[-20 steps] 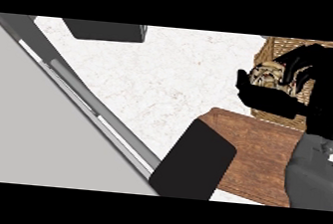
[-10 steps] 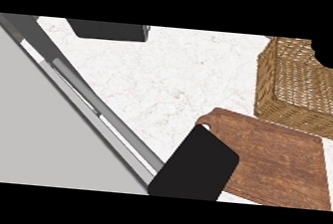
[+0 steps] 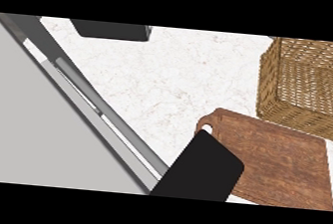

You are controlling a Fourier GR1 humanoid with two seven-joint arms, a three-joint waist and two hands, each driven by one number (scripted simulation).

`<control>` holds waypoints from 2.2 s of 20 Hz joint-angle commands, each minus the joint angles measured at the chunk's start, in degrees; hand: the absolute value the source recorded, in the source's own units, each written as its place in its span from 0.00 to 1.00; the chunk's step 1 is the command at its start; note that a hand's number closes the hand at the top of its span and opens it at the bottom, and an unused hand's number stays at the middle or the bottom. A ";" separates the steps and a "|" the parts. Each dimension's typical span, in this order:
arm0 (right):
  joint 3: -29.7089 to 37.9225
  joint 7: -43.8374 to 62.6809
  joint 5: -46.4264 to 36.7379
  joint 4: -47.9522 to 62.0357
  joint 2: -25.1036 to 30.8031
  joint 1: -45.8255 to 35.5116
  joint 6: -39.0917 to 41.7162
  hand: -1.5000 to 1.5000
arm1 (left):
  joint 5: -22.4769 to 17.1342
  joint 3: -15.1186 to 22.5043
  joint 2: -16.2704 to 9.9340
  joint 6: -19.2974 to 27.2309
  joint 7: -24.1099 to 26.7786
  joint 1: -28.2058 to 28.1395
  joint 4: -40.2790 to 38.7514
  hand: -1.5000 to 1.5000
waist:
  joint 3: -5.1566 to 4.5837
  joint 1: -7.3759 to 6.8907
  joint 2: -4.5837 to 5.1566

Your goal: Pick the cupcake from the cutting board and place it in the basket

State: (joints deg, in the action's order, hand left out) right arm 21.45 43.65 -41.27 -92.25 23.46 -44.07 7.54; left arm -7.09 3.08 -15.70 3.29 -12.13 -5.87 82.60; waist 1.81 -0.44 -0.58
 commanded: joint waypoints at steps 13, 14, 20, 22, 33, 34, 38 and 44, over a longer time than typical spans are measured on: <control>10.13 -19.30 9.28 22.38 -0.22 1.85 -11.51 1.00 | -0.38 0.20 0.84 -1.98 -3.36 -0.44 -2.87 0.50 | -1.74 -0.16 0.86; 11.43 -21.31 10.42 24.35 0.40 2.27 -11.87 1.00 | 0.77 1.03 1.95 -0.77 -1.84 -2.38 -1.93 0.50 | -1.73 -0.41 0.86; 13.12 -29.48 12.29 31.94 2.96 3.66 -12.92 1.00 | 0.99 0.91 1.55 -0.86 -3.42 -3.44 1.09 0.50 | -1.72 -0.65 0.80; 11.92 -25.10 3.38 34.65 7.34 5.43 -17.73 1.00 | 0.37 -0.32 1.56 -1.46 -1.78 -1.07 -3.15 0.50 | -1.80 -0.73 1.37; 10.78 -36.97 4.28 45.15 13.69 4.91 -15.48 0.00 | 1.54 -0.20 2.35 -1.97 -0.84 -0.27 -4.28 0.50 | -1.77 -0.37 0.95; 10.15 -35.76 4.93 41.11 11.34 5.96 -15.77 0.00 | 2.21 0.06 2.70 -1.07 -2.15 -0.41 -4.60 0.50 | -1.81 0.31 0.67; 13.99 -37.15 8.74 42.41 14.16 3.92 -16.31 0.00 | 1.94 0.20 3.22 -0.58 -4.26 -1.60 -0.90 0.50 | -1.75 -0.06 0.63; 17.60 -33.69 11.76 42.42 16.64 4.94 -16.90 0.00 | 1.00 -2.04 1.65 -2.32 -4.58 -0.08 -3.19 0.50 | -1.82 0.51 0.57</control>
State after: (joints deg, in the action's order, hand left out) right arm 37.65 7.95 -30.91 -49.29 38.95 -39.19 -8.97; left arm -5.41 0.88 -14.46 2.02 -14.36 -5.49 82.49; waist 1.26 -0.31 -1.06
